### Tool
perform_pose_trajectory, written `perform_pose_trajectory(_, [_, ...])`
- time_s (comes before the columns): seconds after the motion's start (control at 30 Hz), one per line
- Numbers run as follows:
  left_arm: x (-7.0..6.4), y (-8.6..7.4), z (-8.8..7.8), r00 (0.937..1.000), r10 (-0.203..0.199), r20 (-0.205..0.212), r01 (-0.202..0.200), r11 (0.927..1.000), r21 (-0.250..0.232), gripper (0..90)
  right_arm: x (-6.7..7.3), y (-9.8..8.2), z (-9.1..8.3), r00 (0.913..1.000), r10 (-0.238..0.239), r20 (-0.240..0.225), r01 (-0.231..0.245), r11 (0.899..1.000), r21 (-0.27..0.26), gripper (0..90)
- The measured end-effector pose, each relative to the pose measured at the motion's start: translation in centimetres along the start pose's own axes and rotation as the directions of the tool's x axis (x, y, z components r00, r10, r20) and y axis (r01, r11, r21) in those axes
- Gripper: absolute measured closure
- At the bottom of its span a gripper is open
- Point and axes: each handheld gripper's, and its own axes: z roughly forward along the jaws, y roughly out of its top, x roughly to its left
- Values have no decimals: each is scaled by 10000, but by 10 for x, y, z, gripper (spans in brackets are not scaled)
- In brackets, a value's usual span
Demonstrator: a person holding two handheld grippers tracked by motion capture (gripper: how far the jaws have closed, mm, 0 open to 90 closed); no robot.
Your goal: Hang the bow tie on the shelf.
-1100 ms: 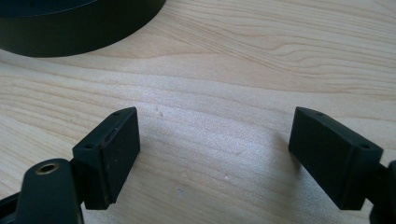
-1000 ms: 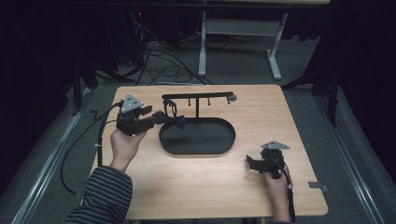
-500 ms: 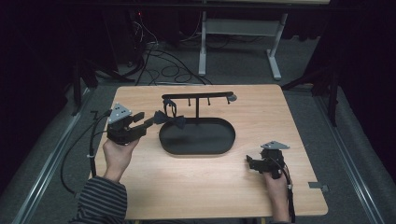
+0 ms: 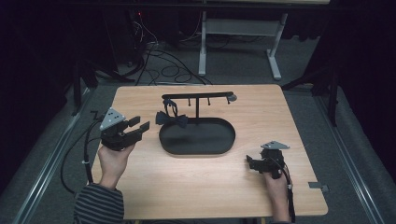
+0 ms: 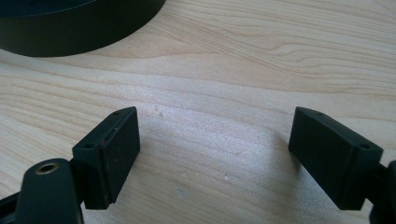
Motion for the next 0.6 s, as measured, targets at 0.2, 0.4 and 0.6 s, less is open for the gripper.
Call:
perform_pose_trajectory(0.2, [0, -2, -3, 10000, -66, 48, 65, 10000, 55, 541, 0, 0, 0, 10000, 2, 0, -2, 10000, 0, 176])
perform_pose_trajectory(0.4, [-1, -6, -7, 9998, -201, 58, 201, 9998, 10, 538, 0, 0, 0, 10000, 2, 0, -2, 10000, 1, 176])
perform_pose_trajectory(0.6, [0, -12, -8, 9994, -349, -8, 349, 9993, 94, 536, 0, 0, 0, 10000, 1, -2, -1, 10000, -1, 176])
